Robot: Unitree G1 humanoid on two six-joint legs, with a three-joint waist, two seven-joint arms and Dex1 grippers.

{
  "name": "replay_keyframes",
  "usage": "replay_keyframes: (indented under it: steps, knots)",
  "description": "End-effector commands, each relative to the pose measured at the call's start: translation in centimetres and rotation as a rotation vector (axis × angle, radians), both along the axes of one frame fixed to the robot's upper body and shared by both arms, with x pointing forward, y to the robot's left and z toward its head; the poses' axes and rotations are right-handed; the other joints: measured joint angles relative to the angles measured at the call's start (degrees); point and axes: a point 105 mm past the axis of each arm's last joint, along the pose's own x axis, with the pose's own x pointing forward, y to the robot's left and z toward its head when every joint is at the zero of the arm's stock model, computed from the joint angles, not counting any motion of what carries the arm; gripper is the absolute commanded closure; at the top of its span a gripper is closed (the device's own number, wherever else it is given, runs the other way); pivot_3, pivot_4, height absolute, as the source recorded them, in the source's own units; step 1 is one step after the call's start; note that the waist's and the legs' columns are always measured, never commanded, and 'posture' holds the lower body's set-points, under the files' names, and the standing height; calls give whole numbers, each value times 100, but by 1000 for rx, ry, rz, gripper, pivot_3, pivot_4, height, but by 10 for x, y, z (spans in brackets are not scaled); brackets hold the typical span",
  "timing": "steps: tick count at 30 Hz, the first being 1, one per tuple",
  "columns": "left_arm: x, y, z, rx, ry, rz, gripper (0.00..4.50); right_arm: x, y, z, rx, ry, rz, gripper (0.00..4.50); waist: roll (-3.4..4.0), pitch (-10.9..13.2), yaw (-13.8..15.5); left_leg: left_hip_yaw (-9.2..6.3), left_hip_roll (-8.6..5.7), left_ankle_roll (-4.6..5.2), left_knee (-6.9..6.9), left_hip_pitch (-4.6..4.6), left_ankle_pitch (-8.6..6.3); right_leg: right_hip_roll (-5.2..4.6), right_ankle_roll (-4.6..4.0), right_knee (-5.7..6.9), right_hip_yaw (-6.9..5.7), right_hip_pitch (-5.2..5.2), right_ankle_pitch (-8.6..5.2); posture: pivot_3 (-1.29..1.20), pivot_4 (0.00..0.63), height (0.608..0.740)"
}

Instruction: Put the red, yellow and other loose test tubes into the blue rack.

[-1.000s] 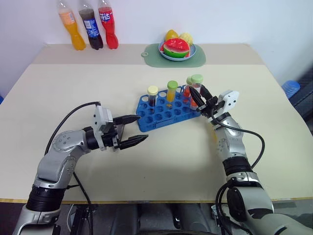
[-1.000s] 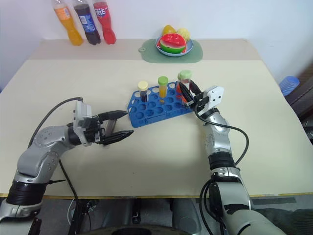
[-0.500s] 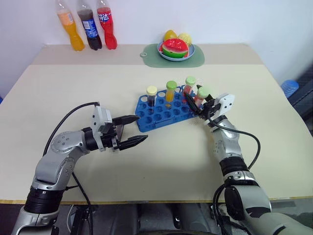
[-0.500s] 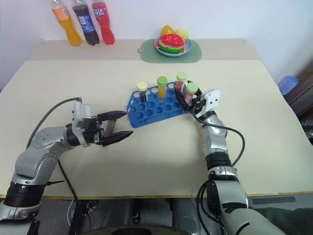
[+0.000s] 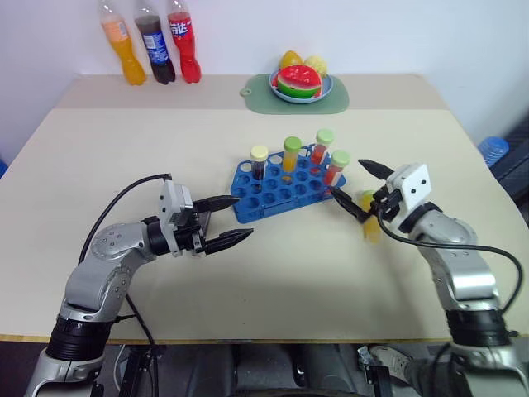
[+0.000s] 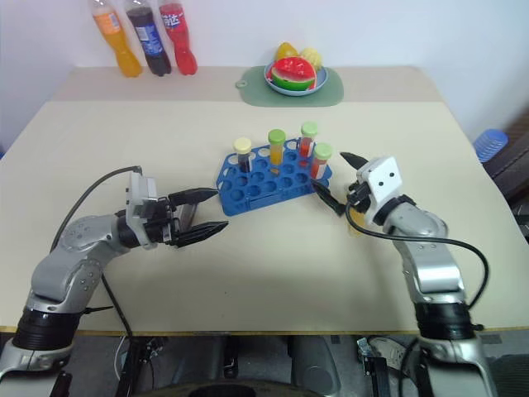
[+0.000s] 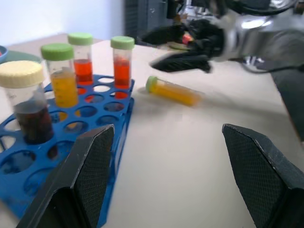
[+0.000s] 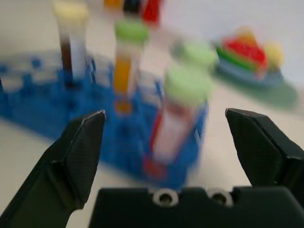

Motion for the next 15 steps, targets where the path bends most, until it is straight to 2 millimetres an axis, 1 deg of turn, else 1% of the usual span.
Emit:
replay_keyframes:
  steps: [1,2,4,5,7,9,11,15]
  knots:
    - [0,-6,5,-11,-36,-28,721,-8,-19,7,-57,185,-117,33,-1,0,-11,-1,1,0,2,0,0,1,-1,0,0,0,0,0,150,740]
    - [0,-7,5,-13,-35,-33,721,-6,-24,6,-37,243,-156,33,-4,-1,-15,-2,1,0,4,1,0,3,-4,-1,0,0,-1,0,150,740]
    - [1,-10,4,-15,-34,-43,721,6,-42,3,17,369,-310,33,-3,-1,-32,-2,3,0,5,3,0,4,-14,-1,1,0,-7,0,150,740]
    - [1,-11,4,-15,-33,-48,721,9,-48,2,39,419,-358,33,-3,-1,-19,-1,3,0,6,3,0,4,-18,-1,3,0,-8,0,150,740]
    - [1,-12,3,-19,-32,-56,721,13,-53,-3,45,505,-398,33,-3,-1,0,-4,2,0,5,2,0,6,-20,-2,3,-1,-10,0,150,740]
    - [1,-13,3,-21,-33,-60,721,15,-55,-10,56,602,-426,33,-4,-1,27,-5,2,1,-1,-5,-1,6,-20,-6,1,-2,-10,0,150,740]
    - [1,-14,3,-23,-34,-62,721,19,-55,-14,79,664,-445,33,-4,-1,25,-4,0,4,-1,-13,-2,4,-18,-9,0,-7,-10,0,150,740]
    - [0,-13,1,-27,-29,-48,721,25,-48,-21,99,772,-438,33,-4,0,-1,-4,-1,5,0,-24,-3,4,-15,-15,0,-15,-8,0,150,740]
